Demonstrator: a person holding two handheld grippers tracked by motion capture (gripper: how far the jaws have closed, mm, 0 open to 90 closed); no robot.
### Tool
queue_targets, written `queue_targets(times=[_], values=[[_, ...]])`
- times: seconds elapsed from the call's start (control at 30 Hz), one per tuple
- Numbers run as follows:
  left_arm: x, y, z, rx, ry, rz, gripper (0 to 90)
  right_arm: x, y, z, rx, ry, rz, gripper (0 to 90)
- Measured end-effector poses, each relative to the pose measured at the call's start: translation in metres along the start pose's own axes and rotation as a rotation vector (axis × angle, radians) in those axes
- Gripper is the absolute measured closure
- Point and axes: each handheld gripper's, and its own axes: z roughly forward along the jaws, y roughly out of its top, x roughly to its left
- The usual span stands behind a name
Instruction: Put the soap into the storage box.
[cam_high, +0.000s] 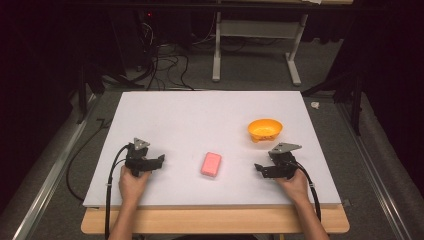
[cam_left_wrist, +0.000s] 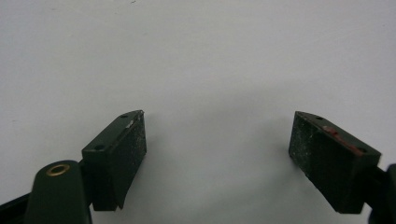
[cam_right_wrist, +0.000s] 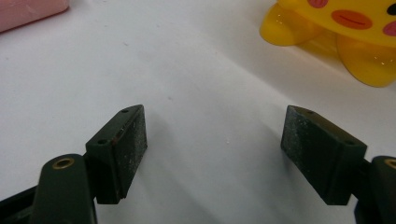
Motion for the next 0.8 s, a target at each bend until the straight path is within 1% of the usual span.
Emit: queue_targets(times=[0.23, 0.4, 0.8], values=[[-0.0002, -0.0001, -0.0001, 0.000, 0.001, 0.001, 19.7, -0.0002, -0.0002, 0.0000, -0.001, -0.001, 0.001, 23.0], [-0.0005, -0.0002, -0.0004, 0.001, 0.002, 0.002, 19.8, -0.0010, -0.0002, -0.0002, -0.003, -0.010, 0.015, 23.8], [-0.0008, -0.0004, -0.0008, 0.000, 0.002, 0.002, 20.5, -0.0014, -0.0001, 0.0000, -0.004, -0.013, 0.018, 23.7]])
